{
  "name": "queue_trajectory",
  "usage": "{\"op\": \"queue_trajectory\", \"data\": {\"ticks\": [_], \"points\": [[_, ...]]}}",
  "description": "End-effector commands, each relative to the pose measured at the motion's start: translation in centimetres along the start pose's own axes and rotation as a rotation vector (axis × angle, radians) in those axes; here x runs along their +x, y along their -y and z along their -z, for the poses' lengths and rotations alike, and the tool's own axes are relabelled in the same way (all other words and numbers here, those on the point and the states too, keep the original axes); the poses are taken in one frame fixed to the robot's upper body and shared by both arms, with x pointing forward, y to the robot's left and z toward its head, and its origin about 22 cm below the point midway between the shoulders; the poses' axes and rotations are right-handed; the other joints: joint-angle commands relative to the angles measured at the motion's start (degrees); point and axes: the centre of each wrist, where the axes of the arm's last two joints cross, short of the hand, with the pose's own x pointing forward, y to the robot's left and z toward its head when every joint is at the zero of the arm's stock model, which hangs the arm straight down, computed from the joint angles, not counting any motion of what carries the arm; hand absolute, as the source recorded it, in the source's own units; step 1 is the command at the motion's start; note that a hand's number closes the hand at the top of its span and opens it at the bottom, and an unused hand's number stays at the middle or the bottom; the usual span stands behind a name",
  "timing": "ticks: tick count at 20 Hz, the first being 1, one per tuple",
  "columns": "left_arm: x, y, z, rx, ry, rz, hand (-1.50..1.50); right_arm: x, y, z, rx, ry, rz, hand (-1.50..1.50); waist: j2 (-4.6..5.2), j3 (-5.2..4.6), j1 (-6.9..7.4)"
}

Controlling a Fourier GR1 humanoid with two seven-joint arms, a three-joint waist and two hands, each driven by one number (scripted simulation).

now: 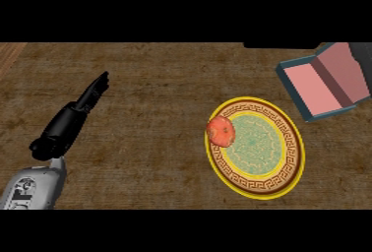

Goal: Pick the tomato from the plate and place it in the cardboard box

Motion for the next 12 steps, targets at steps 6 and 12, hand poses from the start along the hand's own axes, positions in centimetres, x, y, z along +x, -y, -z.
{"op": "queue_trajectory", "data": {"ticks": [6, 12], "points": [[0.4, -0.5, 0.5, -0.001, 0.017, -0.001, 0.00, -7.8, -0.6, 2.9, 0.338, -0.048, -0.072, 1.50, 0.10, 0.03, -0.03], [0.4, -1.0, -0.4, -0.001, 0.006, -0.002, 0.00, -9.3, -0.9, 3.2, 0.521, -0.044, -0.061, -1.50, 0.05, 0.05, 0.52]]}}
